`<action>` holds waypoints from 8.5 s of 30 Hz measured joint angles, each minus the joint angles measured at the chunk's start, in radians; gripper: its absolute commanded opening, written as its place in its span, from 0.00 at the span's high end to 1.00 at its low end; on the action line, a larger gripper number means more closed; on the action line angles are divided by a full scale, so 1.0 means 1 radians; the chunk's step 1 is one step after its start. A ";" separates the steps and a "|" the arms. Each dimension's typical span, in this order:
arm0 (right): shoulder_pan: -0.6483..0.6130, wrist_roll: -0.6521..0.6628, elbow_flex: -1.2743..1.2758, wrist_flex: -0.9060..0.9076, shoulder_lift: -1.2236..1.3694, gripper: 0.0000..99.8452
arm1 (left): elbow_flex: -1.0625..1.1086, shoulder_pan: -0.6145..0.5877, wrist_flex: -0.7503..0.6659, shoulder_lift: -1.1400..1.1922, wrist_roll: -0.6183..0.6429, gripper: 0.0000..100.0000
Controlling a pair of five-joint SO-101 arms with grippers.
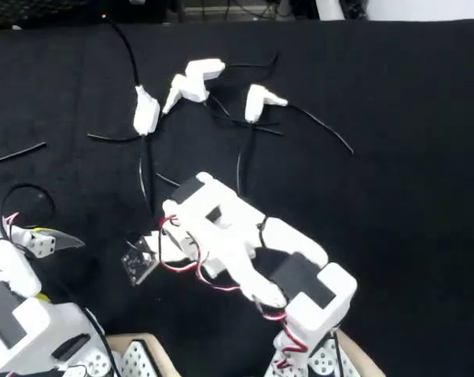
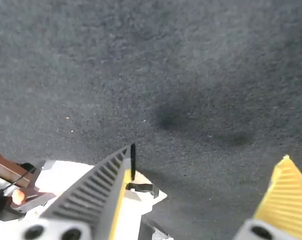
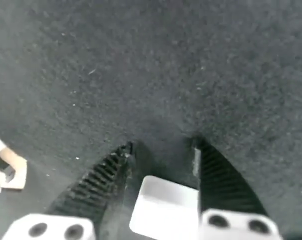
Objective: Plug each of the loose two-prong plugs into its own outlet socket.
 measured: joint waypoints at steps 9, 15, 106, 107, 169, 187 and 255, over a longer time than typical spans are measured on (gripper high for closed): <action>0.009 -0.189 -0.187 0.189 -0.161 0.80 | 0.000 0.000 0.000 0.000 0.000 0.58; 0.043 -0.396 -0.230 0.199 -0.304 0.80 | 0.000 0.000 0.000 0.000 0.000 0.58; 0.250 -0.954 -0.859 0.255 0.026 0.99 | -0.342 0.354 0.120 -0.064 0.064 0.59; 0.250 -0.967 -0.867 0.258 0.026 0.99 | -0.354 0.400 0.132 -0.095 0.068 0.59; 0.147 -1.223 -0.706 0.388 -0.445 0.99 | 1.003 0.982 -1.197 -1.507 -0.098 0.59; 0.233 -1.114 -0.562 0.377 -0.486 0.99 | 1.042 0.635 -1.200 -1.507 -0.184 0.59; 0.499 -1.220 0.327 -0.542 -0.270 0.82 | -1.109 -0.060 -0.451 0.445 -0.456 0.59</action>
